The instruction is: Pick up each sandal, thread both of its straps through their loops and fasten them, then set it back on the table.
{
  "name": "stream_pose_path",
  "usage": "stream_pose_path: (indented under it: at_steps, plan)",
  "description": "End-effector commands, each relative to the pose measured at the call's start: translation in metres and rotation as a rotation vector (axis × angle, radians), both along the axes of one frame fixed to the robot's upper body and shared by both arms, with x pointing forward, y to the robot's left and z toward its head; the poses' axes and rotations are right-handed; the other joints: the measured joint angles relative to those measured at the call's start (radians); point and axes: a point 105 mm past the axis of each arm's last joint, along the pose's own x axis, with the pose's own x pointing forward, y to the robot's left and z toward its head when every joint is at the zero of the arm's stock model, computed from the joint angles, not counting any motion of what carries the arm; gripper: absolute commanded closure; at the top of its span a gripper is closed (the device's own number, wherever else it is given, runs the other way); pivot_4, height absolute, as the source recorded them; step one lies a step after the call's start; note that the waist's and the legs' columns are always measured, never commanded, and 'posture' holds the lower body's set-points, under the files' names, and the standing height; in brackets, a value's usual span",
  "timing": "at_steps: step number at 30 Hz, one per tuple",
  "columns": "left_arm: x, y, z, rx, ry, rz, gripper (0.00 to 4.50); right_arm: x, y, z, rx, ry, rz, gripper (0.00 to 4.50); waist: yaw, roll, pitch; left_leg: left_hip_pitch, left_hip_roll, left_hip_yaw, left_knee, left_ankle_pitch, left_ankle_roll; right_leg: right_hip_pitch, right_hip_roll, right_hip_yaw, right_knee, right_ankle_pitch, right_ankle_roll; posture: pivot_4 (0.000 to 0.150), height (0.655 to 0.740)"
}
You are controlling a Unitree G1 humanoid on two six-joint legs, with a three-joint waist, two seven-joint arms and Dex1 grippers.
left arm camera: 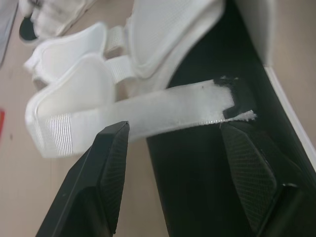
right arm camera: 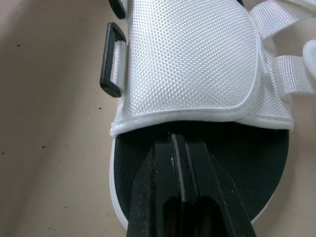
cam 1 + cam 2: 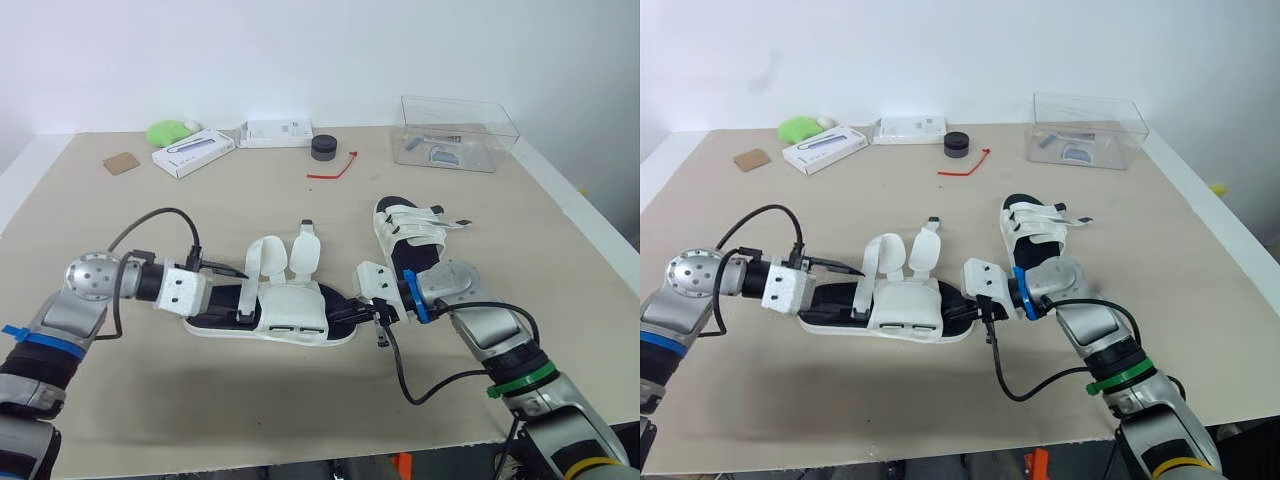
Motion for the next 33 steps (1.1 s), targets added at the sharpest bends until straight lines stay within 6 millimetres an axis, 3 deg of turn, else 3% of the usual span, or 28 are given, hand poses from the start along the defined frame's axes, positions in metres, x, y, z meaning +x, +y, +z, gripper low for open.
stream_pose_path:
  at_steps: [1, 5, 13, 23, 30, 33]
  plan:
    - [-0.001, 0.008, 0.018, -0.081, 0.073, 0.081, 1.49, -0.003, 0.001, -0.003, -0.021, 0.014, 0.03, 4.5, 0.0, 0.0, 0.0, 0.0, 0.001, 0.0, 0.0, 0.0, 0.0, 0.0, 0.001, 0.0, 0.0, 0.0, -0.001, 0.15, 0.74]
    - [0.0, 0.016, 0.026, -0.163, 0.238, 0.185, 1.49, -0.004, 0.001, -0.004, -0.025, 0.019, 0.034, 4.5, 0.0, 0.0, 0.0, 0.0, 0.001, -0.001, -0.001, 0.0, 0.0, 0.0, 0.002, -0.002, 0.0, -0.002, -0.003, 0.15, 0.74]
    - [-0.026, 0.025, 0.015, -0.307, 0.859, 0.347, 1.49, -0.003, 0.001, -0.004, -0.028, 0.017, 0.037, 4.5, -0.001, 0.0, 0.0, 0.0, 0.002, -0.002, -0.002, -0.001, 0.001, -0.001, 0.002, -0.003, 0.001, -0.003, -0.005, 0.15, 0.74]
    - [-0.009, -0.001, -0.006, -0.455, 0.967, 0.412, 1.49, -0.002, 0.003, -0.003, -0.024, 0.013, 0.033, 4.5, 0.001, 0.0, 0.0, 0.001, 0.001, -0.004, -0.002, -0.001, 0.0, 0.0, 0.004, -0.005, 0.003, -0.004, -0.008, 0.15, 0.74]
    - [-0.014, -0.011, -0.007, -0.458, 1.052, 0.373, 1.49, -0.003, 0.0, -0.002, -0.03, 0.007, 0.025, 4.5, 0.0, 0.0, 0.0, 0.001, 0.001, -0.008, -0.002, -0.001, 0.0, 0.0, 0.005, -0.005, 0.003, -0.004, -0.009, 0.15, 0.74]
    - [-0.014, -0.01, -0.007, -0.471, 1.091, 0.374, 2.29, -0.002, -0.002, -0.002, -0.035, 0.003, 0.017, 4.5, 0.001, 0.0, 0.0, 0.001, 0.001, -0.009, -0.002, -0.001, 0.0, 0.0, 0.005, -0.005, 0.003, -0.004, -0.009, 0.15, 0.74]
